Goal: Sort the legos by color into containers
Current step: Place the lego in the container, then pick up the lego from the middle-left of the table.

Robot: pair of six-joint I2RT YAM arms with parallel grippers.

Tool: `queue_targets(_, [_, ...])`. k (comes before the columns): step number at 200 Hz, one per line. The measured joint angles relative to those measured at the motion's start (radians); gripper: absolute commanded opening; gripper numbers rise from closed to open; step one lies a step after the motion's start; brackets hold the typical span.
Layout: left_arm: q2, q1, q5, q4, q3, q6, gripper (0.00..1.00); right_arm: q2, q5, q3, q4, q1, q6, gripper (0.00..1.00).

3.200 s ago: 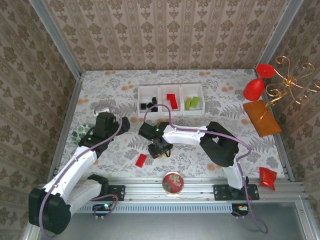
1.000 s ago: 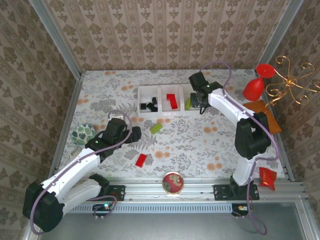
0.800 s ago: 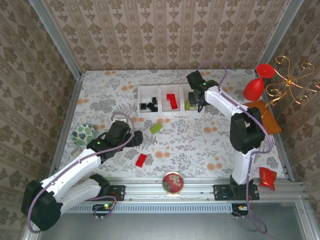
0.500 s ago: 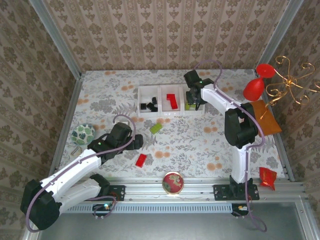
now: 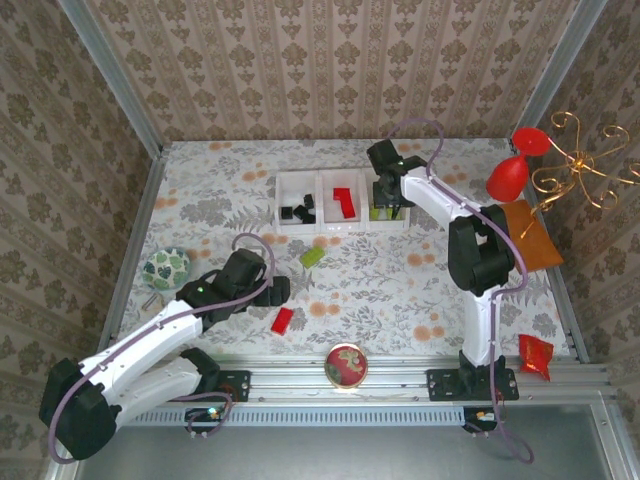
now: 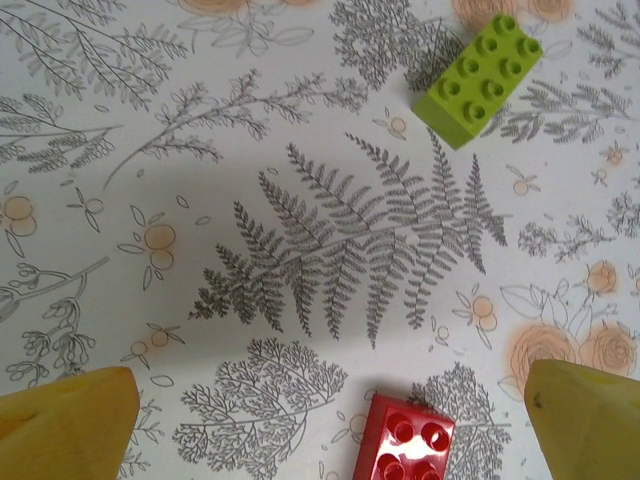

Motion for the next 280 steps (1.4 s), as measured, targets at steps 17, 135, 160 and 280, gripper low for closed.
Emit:
queue_targets(17, [0.000, -0.013, 0.005, -0.020, 0.000, 0.003, 0.97, -0.058, 0.000, -0.040, 0.002, 0.000, 0.003, 0.69])
queue_targets(135, [0.153, -0.185, 0.023, -0.062, -0.006, -0.006, 0.75, -0.443, -0.015, -0.390, 0.047, 0.000, 0.133, 0.92])
queue_targets(160, [0.201, -0.212, 0.028, -0.054, -0.006, -0.011, 0.72, -0.496, -0.019, -0.443, 0.055, 0.000, 0.148, 0.93])
queue_targets(280, [0.343, -0.243, 0.033, -0.006, -0.005, -0.032, 0.47, -0.526, -0.023, -0.467, 0.065, 0.000, 0.167, 0.95])
